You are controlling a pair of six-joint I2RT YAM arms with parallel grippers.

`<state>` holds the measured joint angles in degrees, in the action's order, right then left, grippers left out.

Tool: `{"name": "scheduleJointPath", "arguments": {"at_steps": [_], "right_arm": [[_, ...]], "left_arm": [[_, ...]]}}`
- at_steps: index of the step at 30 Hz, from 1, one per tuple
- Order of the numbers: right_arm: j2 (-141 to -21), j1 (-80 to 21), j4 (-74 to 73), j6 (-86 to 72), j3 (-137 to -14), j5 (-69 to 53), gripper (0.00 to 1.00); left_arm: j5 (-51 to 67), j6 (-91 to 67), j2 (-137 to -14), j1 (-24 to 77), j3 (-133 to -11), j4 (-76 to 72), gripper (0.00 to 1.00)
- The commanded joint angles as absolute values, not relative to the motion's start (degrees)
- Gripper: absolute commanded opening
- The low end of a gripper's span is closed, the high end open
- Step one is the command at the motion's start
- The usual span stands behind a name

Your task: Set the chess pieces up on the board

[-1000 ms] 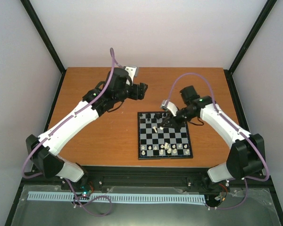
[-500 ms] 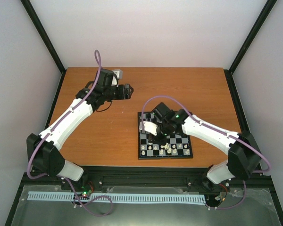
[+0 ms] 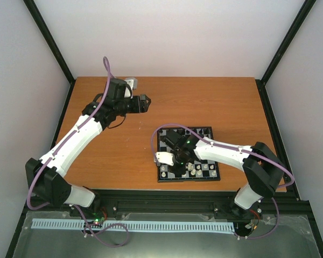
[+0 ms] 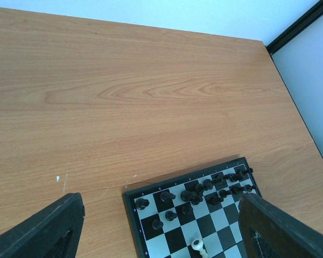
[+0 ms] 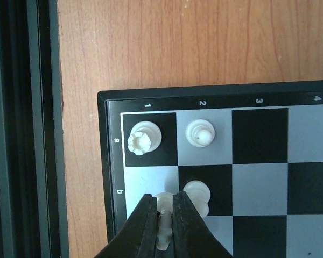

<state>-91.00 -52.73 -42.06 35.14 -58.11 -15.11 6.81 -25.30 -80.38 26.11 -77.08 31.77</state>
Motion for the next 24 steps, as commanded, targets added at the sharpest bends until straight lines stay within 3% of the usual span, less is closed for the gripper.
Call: {"name": "scheduleJointPath", "arguments": {"at_steps": [1, 18, 24], "right_arm": [[-91.9, -54.3, -40.3, 35.8, -57.6, -14.0, 0.06], [-93.3, -56.1, -40.0, 35.8, -56.4, -13.5, 0.07], [-92.5, -56.1, -39.9, 35.3, -56.8, -13.3, 0.19]], "left_arm": [[7.0, -26.1, -79.2, 25.6, -77.4, 31.1, 0.81], [7.4, -26.1, -79.4, 25.5, -77.4, 31.1, 0.81], [7.7, -25.9, -79.9, 25.5, -77.6, 31.3, 0.81]]}}
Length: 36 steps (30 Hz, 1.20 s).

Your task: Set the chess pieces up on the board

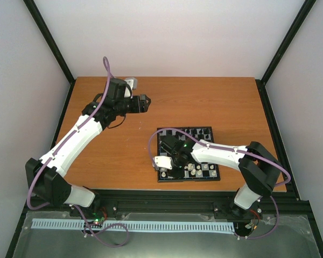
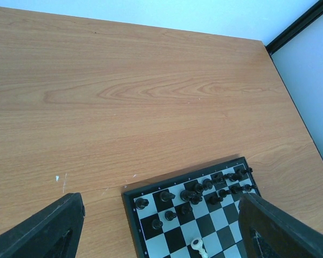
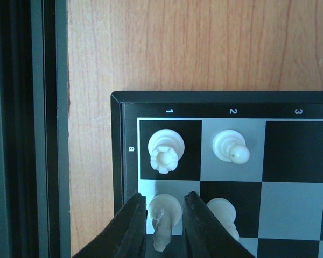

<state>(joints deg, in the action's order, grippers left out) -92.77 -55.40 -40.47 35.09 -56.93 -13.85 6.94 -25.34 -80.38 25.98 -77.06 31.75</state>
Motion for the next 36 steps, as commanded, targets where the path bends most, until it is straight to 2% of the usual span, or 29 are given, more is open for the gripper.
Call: {"name": "scheduleJointPath", "arguments": {"at_steps": [1, 6, 11, 14, 19, 22, 27, 36], "right_arm": [[-91.9, -56.0, -40.0, 35.3, -56.9, -13.2, 0.21], [-85.6, -52.5, -43.0, 35.8, -58.1, -17.3, 0.27], [-78.1, -42.3, -43.3, 35.1, -55.9, -20.5, 0.31], [-76.9, -36.6, -41.4, 33.3, -54.3, -19.8, 0.32], [-80.3, -34.5, -39.1, 31.2, -54.3, -15.7, 0.35], [-83.6, -34.4, -37.5, 30.5, -55.3, -14.2, 0.36], [-90.5, -34.5, -36.3, 28.5, -58.5, -13.4, 0.39], [-98.5, -34.5, -34.3, 24.9, -63.6, -12.6, 0.40]], "left_arm": [[7.8, -25.9, -80.0, 25.5, -77.6, 31.2, 0.81], [9.0, -25.3, -81.2, 25.5, -77.8, 31.6, 0.81], [14.3, -26.2, -83.9, 25.5, -77.4, 30.7, 0.70], [14.9, -27.1, -84.0, 26.1, -77.1, 30.8, 0.68], [11.3, -27.6, -81.3, 29.2, -75.6, 32.2, 0.68], [7.1, -29.5, -77.3, 31.8, -69.9, 30.5, 0.68], [6.8, -33.0, -70.2, 33.6, -59.6, 25.3, 0.67], [5.5, -32.8, -62.3, 34.3, -52.4, 27.3, 0.68]]}}
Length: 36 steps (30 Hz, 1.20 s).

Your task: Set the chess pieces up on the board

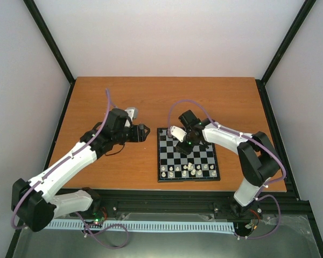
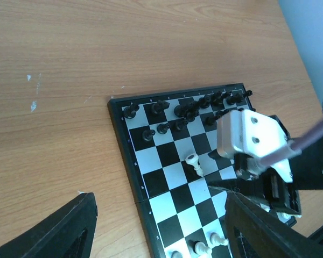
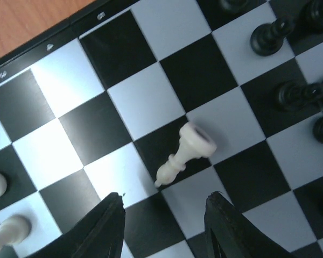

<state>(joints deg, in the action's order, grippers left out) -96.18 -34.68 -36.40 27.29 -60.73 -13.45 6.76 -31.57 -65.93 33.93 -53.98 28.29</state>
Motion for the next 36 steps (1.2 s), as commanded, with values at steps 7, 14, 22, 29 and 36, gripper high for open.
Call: {"name": "scheduleJointPath", "arguments": {"at_steps": [7, 14, 22, 29, 36], "right_arm": [[-104.2, -34.5, -35.1, 24.4, -66.9, -13.3, 0.30], [-104.7, -34.5, -36.5, 26.9, -65.7, -14.8, 0.22], [-103.3, -34.5, -38.2, 29.9, -62.6, -16.0, 0.20], [-99.3, -33.9, -41.0, 35.3, -59.2, -18.8, 0.18], [-95.4, -31.9, -43.0, 39.6, -55.3, -18.2, 0.19]], "left_arm": [[6.8, -32.9, -59.3, 34.3, -49.2, 27.0, 0.68], [8.2, -32.6, -59.3, 34.8, -47.2, 25.7, 0.67], [8.7, -31.3, -60.3, 37.0, -46.1, 24.4, 0.66], [11.6, -30.6, -62.5, 38.7, -44.0, 21.3, 0.66], [11.2, -29.6, -68.4, 42.4, -45.1, 17.9, 0.65]]}}
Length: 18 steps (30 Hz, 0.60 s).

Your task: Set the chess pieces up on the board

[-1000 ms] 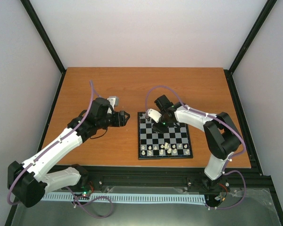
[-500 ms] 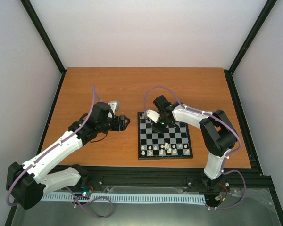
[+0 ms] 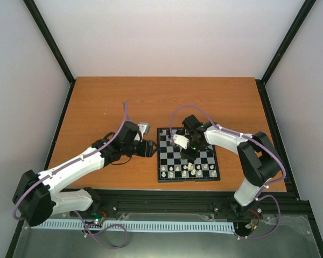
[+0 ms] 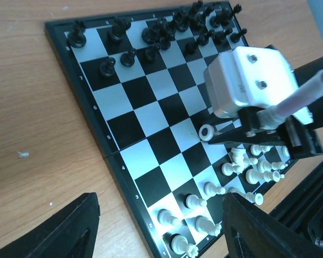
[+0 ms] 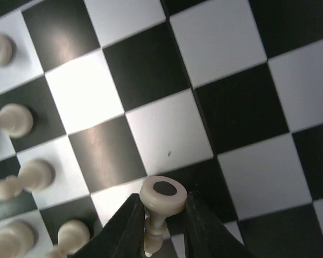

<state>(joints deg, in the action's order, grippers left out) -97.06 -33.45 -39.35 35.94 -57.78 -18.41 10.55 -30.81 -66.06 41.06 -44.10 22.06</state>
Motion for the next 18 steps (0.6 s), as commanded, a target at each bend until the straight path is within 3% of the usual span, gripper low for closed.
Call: {"name": "scheduleJointPath", "arguments": {"at_steps": [1, 18], "right_arm": [[-94.8, -31.4, -43.0, 40.0, -55.0, -18.5, 0.19], [-91.1, -26.2, -41.7, 42.3, -52.8, -22.4, 0.30]], "left_arm": [[11.3, -30.1, -68.8, 42.4, -44.7, 16.7, 0.65], [15.2, -29.5, -82.3, 42.4, -48.3, 8.9, 0.64]]}}
